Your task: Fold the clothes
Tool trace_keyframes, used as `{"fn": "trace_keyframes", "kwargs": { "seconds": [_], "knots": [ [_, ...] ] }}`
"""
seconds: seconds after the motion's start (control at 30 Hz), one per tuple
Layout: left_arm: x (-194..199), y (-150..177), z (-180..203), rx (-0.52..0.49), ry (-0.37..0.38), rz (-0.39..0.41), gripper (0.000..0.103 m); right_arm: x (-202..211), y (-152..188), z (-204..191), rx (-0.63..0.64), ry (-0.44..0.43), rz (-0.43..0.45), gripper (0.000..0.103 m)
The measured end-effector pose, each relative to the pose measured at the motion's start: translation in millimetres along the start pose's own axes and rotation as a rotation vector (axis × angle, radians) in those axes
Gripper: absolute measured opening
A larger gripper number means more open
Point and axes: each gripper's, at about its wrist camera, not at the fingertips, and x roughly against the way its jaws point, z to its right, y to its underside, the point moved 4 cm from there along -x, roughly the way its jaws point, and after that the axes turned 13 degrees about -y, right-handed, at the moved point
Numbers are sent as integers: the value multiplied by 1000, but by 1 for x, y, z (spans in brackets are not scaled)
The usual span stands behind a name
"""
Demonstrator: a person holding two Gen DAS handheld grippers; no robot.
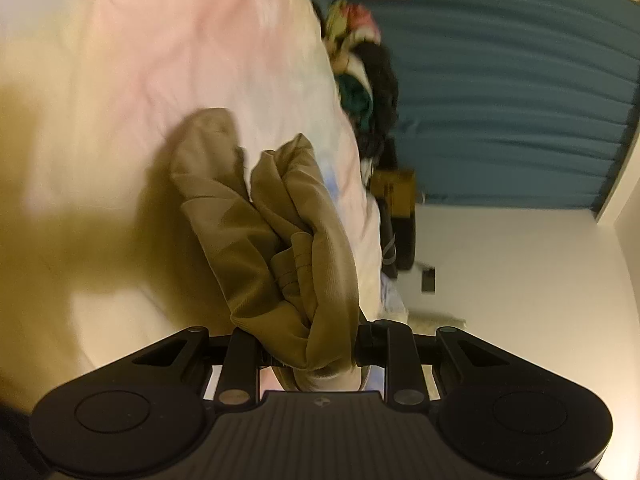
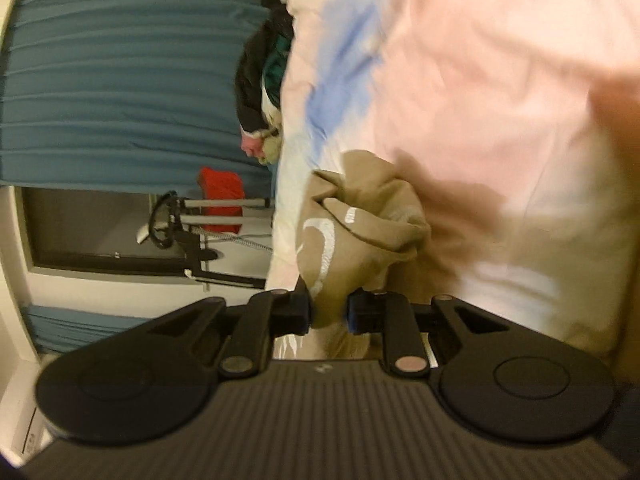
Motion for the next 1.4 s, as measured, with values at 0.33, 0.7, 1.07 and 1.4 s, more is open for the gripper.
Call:
{"fn": "trace_keyframes", "kwargs": {
  "seconds": [0.33,0.7,1.07,1.4],
  "knots": [
    [-123,-34,154,-123,-138,-46,27,-45,-122,-46,-17,59,127,21],
    [-245,-56,292,-445,30,63,27,-125,-260,-122,401,-48,302,21],
    [-307,-14,140,-658,-183,25,33,-127,-251,48,363,175,209,20],
    [-273,3,141,-845,-307,110,76,-98,-221,64,246,301,135,22]
  ]
}}
